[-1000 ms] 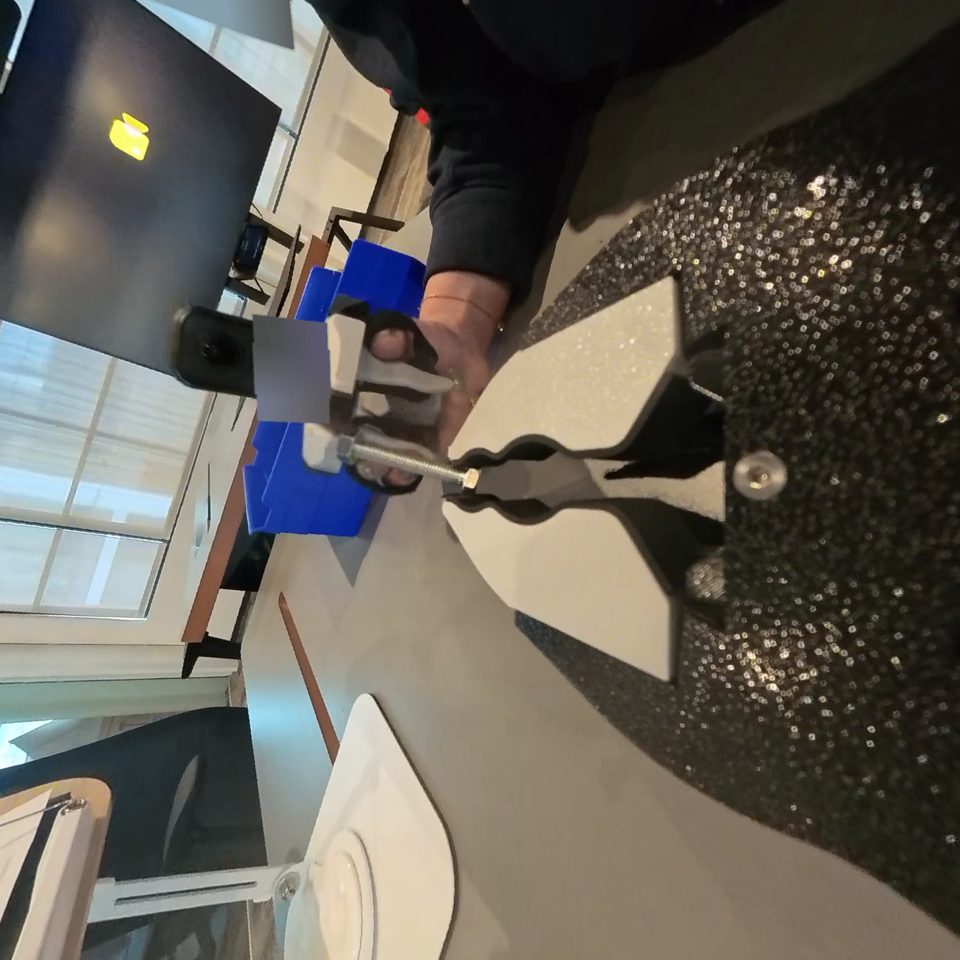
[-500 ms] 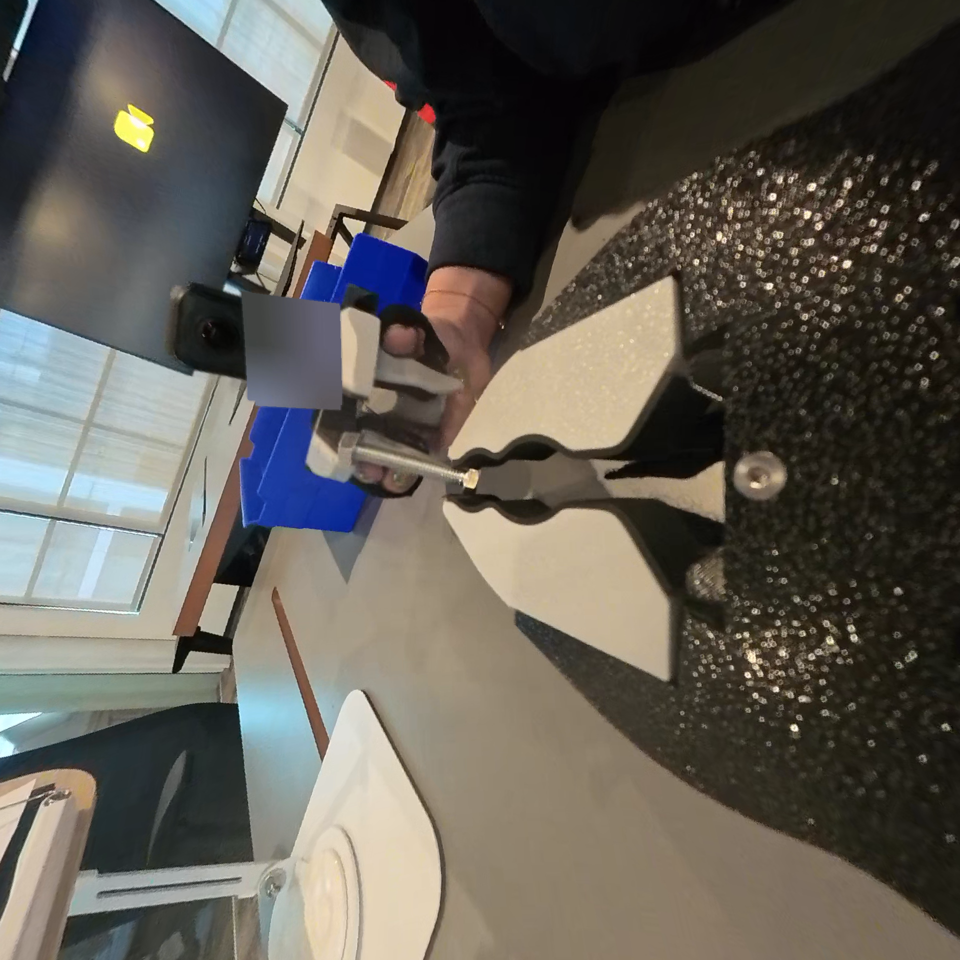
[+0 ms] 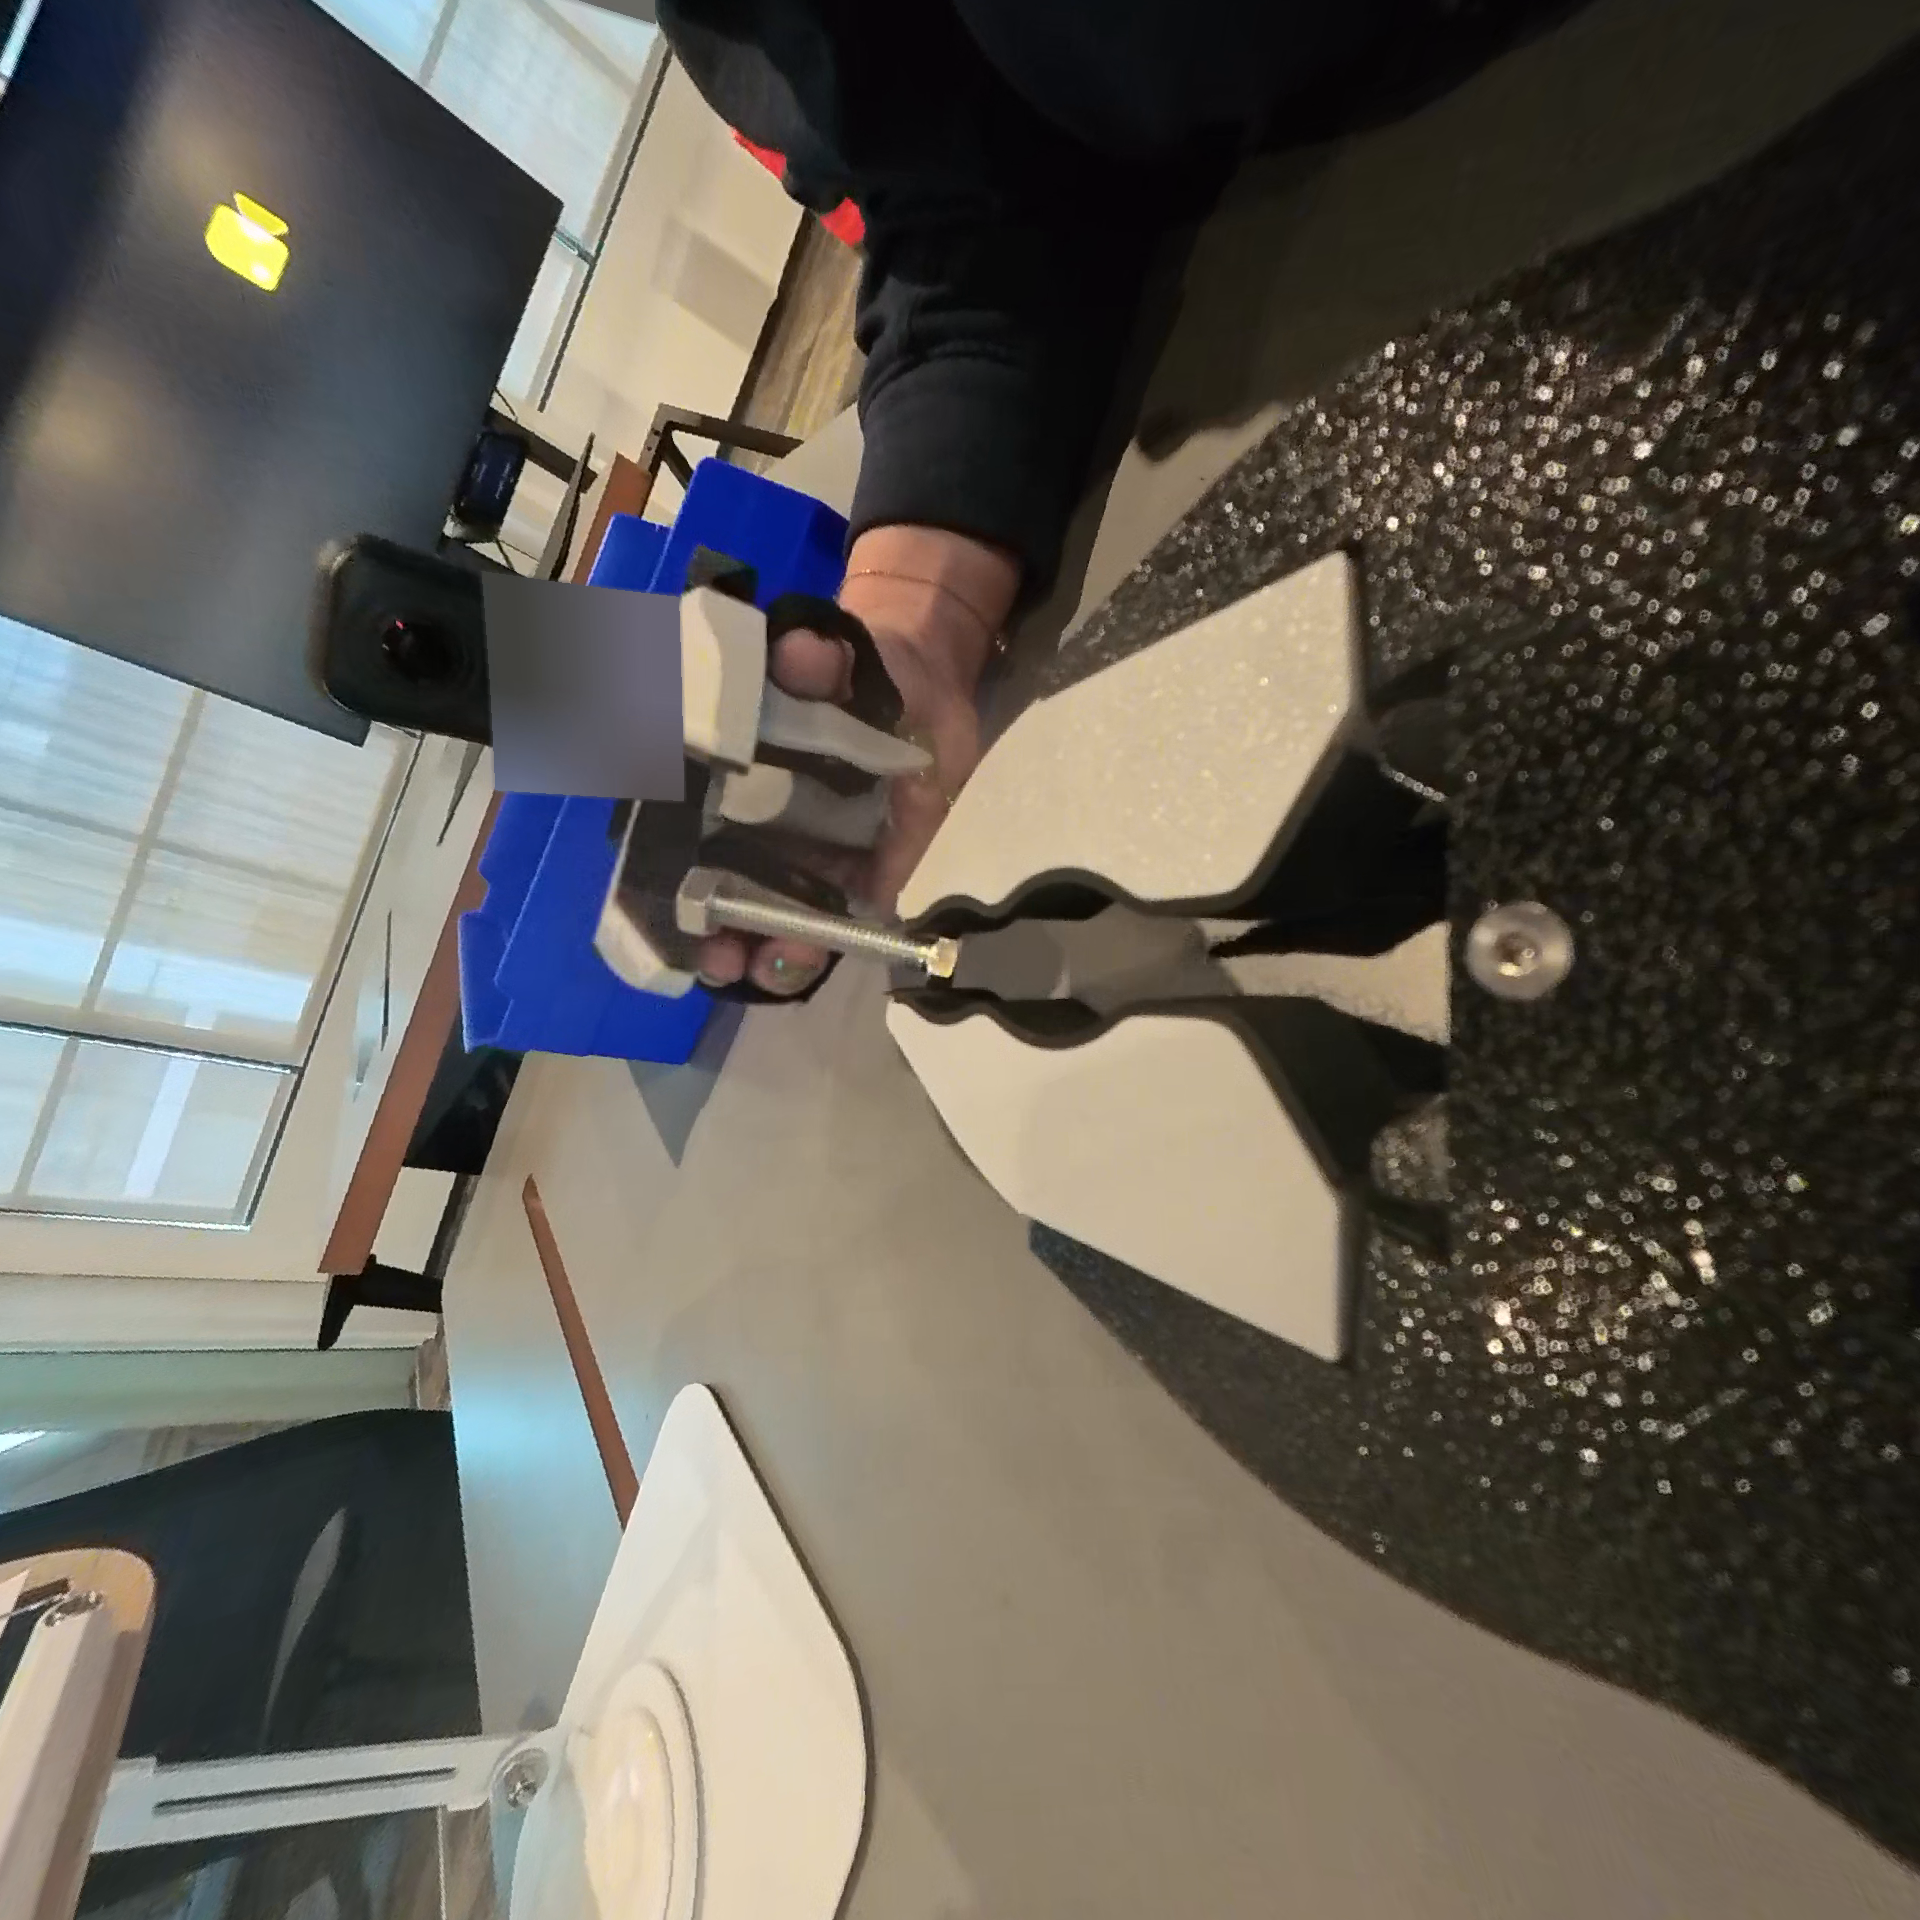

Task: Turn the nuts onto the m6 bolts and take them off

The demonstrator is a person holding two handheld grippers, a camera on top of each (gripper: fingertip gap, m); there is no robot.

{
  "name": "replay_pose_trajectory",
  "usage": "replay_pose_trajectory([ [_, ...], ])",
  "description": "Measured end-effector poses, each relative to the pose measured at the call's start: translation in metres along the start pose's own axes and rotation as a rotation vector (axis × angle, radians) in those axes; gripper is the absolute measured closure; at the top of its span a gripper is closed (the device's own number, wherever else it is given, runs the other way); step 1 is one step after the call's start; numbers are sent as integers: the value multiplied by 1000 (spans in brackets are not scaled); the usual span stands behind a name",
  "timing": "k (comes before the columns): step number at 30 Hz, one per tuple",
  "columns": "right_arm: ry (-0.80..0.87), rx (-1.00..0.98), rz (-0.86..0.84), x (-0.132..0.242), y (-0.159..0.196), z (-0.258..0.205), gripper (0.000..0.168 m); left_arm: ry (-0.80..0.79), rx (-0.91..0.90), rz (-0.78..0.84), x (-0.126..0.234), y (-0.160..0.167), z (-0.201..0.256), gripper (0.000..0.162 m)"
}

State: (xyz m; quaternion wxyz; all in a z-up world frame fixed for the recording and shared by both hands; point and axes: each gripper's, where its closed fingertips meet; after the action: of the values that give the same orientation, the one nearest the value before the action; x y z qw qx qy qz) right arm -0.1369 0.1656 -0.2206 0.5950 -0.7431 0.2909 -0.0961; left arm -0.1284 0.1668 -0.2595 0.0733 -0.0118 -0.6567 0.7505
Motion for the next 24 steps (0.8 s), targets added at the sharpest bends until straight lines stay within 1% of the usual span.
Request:
replay_pose_trajectory([
  [1,-26,-2,-11,0,2,-3,140,-1,1,2,0,0,0,152],
  [2,-68,-10,-22,4,5,-16,146,-3,4,7,1,-1,-1,152],
  [3,-118,-17,-30,6,5,-21,154,-4,8,11,1,-1,-1,152],
  [4,-134,-32,-25,7,4,-22,155,-3,11,13,2,-2,-1,153],
  [6,-119,-41,-9,8,1,-19,153,-2,10,13,2,-2,-1,152],
  [8,-66,-26,-1,8,0,-12,144,0,7,6,1,-1,-1,152],
  [11,-14,-8,-16,4,3,-5,139,3,3,-1,0,0,0,152],
  [13,-43,-4,-35,2,5,-9,146,3,3,1,0,0,0,152],
  [14,-87,-3,-46,2,6,-14,157,0,5,3,1,-1,-1,153],
  [15,-129,-8,-49,3,6,-18,162,0,7,4,1,-1,-1,152],
  [17,-131,-23,-32,4,2,-15,160,1,5,2,1,-1,0,152],
  [22,3,11,-25,3,1,5,143,7,-3,-10,-1,1,1,152],
  [24,-13,17,-37,-1,3,2,143,4,-7,-13,-1,1,1,153],
])
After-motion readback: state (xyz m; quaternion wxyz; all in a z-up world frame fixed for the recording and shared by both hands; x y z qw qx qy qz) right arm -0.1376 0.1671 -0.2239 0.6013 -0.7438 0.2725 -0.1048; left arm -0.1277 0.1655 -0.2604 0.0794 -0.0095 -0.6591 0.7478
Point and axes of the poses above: each gripper's, where its closed fingertips meet, x back along the fingers, y out of its underside, z = x × y across the jaws, and after that the axes turned 8 degrees about -x, right-handed
